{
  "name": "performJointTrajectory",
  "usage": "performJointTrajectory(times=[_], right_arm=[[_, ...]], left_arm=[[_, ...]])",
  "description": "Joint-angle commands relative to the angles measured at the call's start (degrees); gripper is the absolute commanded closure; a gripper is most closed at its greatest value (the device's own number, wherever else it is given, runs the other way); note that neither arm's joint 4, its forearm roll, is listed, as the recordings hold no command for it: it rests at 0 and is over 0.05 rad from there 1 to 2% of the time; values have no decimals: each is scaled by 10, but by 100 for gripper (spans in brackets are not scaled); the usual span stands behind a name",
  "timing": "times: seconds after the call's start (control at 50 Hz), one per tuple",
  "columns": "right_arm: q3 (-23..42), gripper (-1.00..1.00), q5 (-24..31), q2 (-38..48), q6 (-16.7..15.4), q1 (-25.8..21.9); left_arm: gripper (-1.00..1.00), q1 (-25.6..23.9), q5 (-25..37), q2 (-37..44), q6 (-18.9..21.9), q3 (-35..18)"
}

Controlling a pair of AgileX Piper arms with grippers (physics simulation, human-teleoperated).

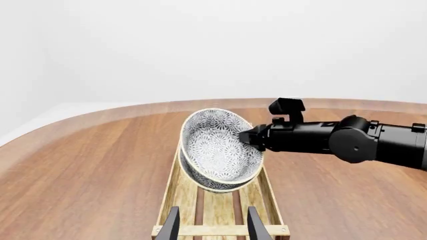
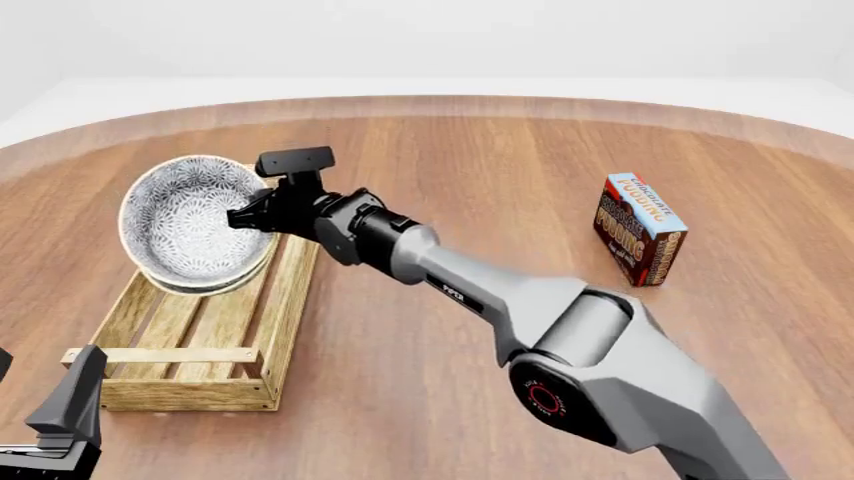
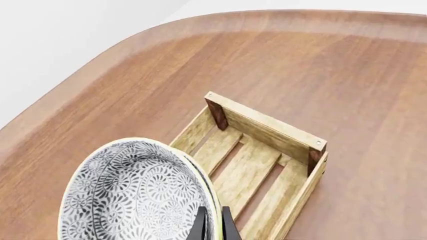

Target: Stack the left bowl on the right bowl and place them in the tray.

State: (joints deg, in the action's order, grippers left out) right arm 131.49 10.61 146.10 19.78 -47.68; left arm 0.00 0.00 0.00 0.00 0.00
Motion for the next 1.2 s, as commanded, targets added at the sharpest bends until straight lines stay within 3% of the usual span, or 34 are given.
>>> performJointTrajectory(times=[0.02,0.7,0.72,1.2], right_arm=[[16,100,-1,7,2,-3],[55,100,25,46,-7,0],[51,-100,23,43,-8,-1],[35,-100,12,34,-5,-5]], left_arm=[[-100,0,0,0,0,0],[-100,0,0,0,0,0],[-100,0,0,0,0,0],[-100,0,0,0,0,0]])
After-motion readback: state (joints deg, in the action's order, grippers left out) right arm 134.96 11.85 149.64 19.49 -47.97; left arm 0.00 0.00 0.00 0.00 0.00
